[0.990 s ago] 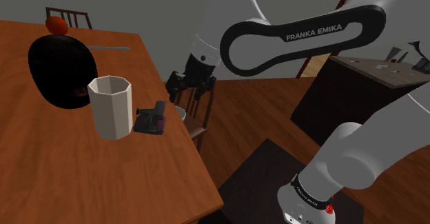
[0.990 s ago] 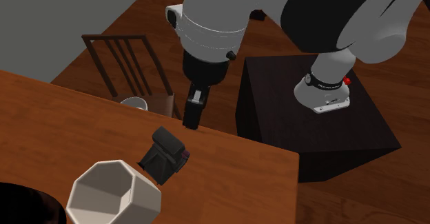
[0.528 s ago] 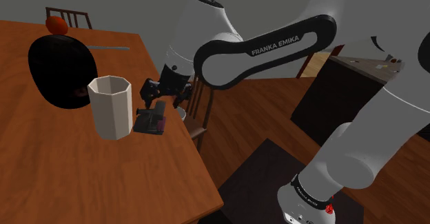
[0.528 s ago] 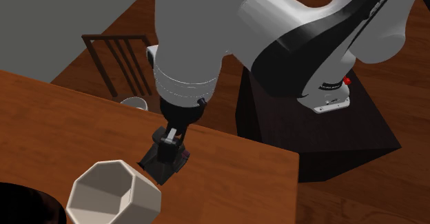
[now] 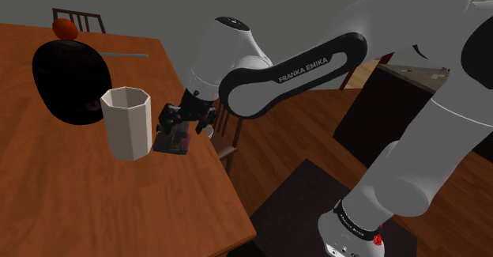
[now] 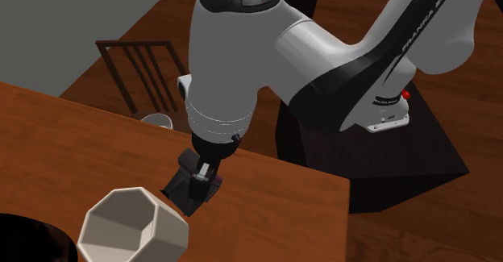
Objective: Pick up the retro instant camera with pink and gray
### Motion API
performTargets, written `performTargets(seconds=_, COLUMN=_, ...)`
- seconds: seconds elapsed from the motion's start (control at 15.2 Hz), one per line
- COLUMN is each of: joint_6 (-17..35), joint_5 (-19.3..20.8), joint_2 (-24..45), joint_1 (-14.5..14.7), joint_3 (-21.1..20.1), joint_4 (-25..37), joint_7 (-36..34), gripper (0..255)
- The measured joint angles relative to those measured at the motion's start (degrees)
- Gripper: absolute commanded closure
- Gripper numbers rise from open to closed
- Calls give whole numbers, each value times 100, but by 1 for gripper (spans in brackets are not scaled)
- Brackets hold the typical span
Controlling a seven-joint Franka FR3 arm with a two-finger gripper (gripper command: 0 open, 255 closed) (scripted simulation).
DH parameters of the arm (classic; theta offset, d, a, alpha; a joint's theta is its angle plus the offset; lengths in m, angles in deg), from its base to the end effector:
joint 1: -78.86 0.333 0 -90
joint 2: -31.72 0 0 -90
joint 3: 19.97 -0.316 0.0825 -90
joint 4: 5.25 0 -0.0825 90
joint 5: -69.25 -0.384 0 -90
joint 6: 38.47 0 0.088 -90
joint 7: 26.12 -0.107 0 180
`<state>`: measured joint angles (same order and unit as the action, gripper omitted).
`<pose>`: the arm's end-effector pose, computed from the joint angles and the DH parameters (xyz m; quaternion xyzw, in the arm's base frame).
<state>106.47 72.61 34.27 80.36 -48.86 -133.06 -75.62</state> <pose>0.4785 0.2799 0.3809 -0.9809 0.1448 -0.1054 0.0763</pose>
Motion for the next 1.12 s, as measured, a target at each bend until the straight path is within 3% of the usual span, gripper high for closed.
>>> performTargets(seconds=0.66, joint_6=28, joint_5=15, joint_2=10, joint_1=1, joint_3=1, joint_4=-6, joint_7=-8, gripper=255)
performTargets(seconds=1.12, joint_6=-411, joint_5=-222, joint_2=-255, joint_1=-15, joint_3=-6, joint_4=193, joint_7=162, gripper=255)
